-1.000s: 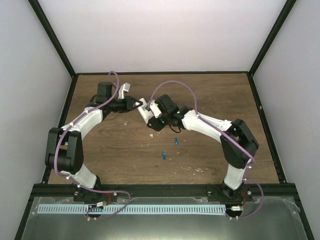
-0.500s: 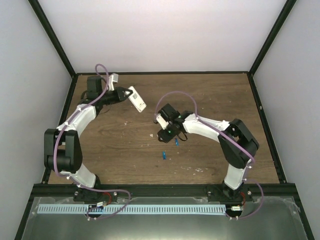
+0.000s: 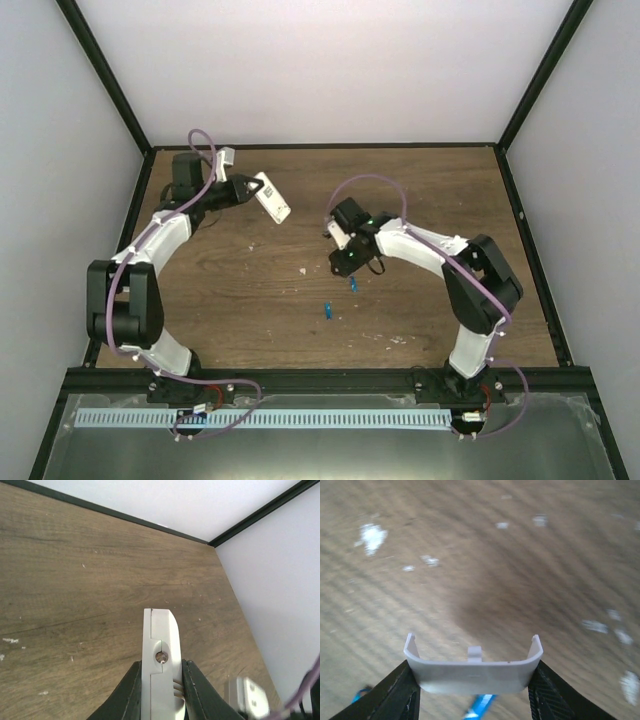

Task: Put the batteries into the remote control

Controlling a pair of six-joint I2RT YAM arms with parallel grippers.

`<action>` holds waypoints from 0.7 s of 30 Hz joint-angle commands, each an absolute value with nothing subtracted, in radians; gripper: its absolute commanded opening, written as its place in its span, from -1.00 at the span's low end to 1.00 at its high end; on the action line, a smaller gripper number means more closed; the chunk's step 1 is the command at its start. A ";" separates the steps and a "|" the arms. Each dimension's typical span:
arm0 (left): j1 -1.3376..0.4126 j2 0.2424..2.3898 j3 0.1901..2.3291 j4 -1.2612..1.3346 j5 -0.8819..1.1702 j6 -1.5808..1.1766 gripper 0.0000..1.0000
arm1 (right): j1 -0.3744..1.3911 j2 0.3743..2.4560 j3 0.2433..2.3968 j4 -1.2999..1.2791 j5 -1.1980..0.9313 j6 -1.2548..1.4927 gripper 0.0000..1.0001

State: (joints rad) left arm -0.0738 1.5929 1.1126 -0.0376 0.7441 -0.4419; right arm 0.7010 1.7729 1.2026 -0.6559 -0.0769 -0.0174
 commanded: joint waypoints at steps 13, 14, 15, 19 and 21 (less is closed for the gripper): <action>-0.081 1.476 0.982 -0.012 0.754 -0.437 -1.00 | 0.392 1.786 1.251 -0.817 0.057 0.160 -0.05; -0.083 1.473 0.980 -0.012 0.757 -0.436 -1.00 | 0.387 1.793 1.252 -0.819 0.054 0.160 -0.05; -0.084 1.471 0.979 -0.012 0.758 -0.436 -1.00 | 0.385 1.801 1.252 -0.819 0.053 0.158 -0.05; -0.086 1.464 0.978 0.000 0.780 -0.434 -1.00 | 0.382 1.842 1.260 -0.823 0.062 0.148 -0.05; -0.086 1.466 0.978 0.013 0.811 -0.433 -1.00 | 0.381 1.861 1.263 -0.819 0.062 0.140 -0.05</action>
State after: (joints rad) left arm -0.0799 1.5002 0.9848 -0.0372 0.7536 -0.4416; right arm 0.3847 1.8221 1.2324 -0.8009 0.0517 0.1398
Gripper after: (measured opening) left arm 0.169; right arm 0.479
